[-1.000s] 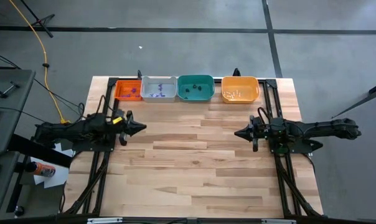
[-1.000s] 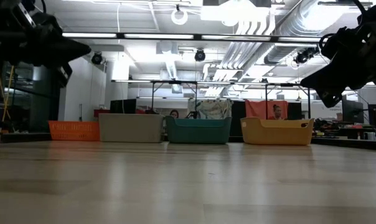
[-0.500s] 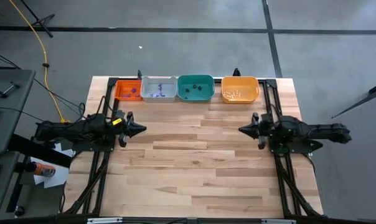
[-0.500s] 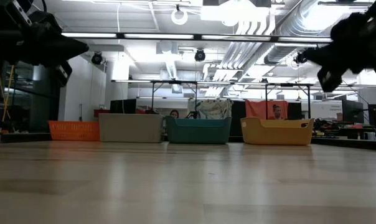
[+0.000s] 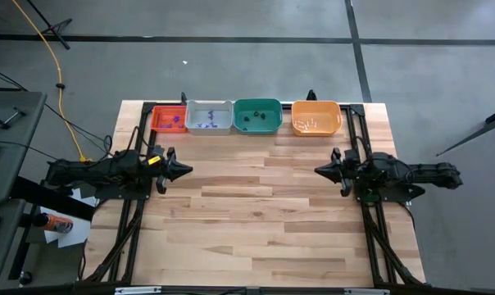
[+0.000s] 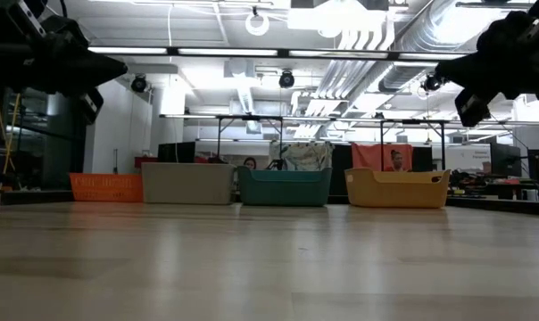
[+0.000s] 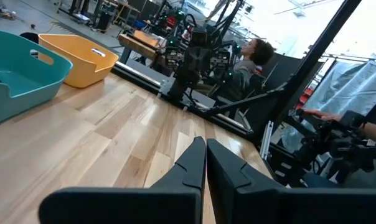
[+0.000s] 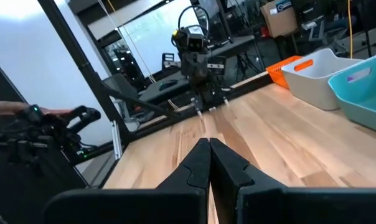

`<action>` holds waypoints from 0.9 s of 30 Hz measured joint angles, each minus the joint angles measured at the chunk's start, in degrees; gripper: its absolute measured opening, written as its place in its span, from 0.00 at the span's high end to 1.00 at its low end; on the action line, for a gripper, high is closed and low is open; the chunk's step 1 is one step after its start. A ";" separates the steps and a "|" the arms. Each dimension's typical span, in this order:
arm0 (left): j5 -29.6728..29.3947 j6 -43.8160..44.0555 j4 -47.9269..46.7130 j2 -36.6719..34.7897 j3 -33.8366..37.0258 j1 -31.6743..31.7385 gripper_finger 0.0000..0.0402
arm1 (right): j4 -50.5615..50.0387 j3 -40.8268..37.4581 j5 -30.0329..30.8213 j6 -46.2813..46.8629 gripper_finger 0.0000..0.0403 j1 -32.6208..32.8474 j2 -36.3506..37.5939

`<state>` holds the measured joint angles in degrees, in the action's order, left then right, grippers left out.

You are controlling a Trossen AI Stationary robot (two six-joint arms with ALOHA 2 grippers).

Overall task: Sort Halloween decoration
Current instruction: Return to Home Position

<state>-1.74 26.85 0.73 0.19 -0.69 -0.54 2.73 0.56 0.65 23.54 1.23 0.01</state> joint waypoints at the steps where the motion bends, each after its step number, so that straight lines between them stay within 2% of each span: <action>1: 0.00 -0.01 0.01 0.00 0.00 -0.03 0.99 | -0.42 0.00 -0.08 -0.01 1.00 0.00 0.00; 13: 0.00 -0.02 0.01 0.54 0.00 -4.58 0.99 | -1.63 0.00 -0.07 -0.01 1.00 0.33 -0.72; 27: 0.00 -0.02 -0.04 0.59 0.00 -4.74 0.99 | -1.56 -0.02 -0.07 -0.01 1.00 0.33 -0.73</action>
<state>-1.74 26.83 0.69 0.78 -0.69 -5.28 1.17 0.54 0.58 23.53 1.56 -0.72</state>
